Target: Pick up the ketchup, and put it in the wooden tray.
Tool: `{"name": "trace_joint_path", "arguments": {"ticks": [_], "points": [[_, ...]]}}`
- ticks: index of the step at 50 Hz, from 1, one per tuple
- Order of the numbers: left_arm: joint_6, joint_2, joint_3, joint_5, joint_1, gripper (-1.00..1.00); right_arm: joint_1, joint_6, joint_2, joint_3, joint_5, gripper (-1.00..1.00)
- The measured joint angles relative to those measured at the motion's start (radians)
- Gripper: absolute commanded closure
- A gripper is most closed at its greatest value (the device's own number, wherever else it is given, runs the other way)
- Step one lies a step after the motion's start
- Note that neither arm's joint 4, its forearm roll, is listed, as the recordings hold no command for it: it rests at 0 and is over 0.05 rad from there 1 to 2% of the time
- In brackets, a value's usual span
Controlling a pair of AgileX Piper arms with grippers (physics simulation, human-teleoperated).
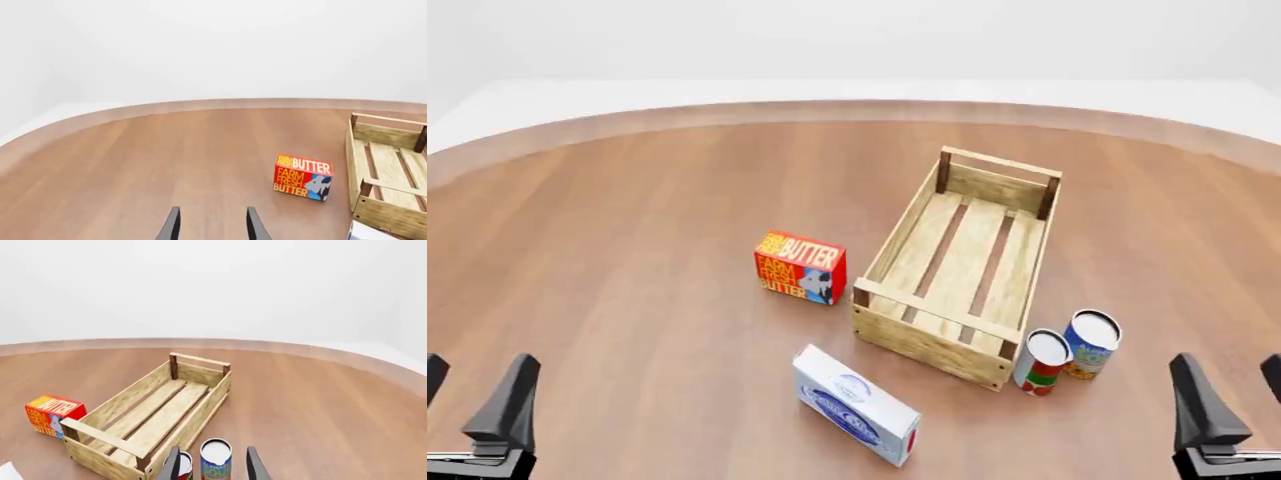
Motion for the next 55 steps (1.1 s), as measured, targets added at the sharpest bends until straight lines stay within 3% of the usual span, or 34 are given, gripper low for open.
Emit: {"name": "trace_joint_path", "arguments": {"ticks": [18, 36, 45, 55], "points": [[0.000, 0.004, -0.002, -0.001, 0.000, -1.00, 0.032, 0.002, 0.009, -0.048, 0.063, -1.00], [0.000, 0.005, -0.003, -0.001, 0.000, -1.00, 0.219, -0.014, 0.101, -0.132, 0.248, -1.00], [0.000, 0.005, -0.003, -0.001, 0.000, -1.00, 0.351, -0.022, 0.243, -0.155, 0.227, -1.00], [0.000, 0.005, -0.003, -0.001, 0.000, -1.00, 0.499, -0.029, 0.450, -0.189, 0.118, -1.00]]}}
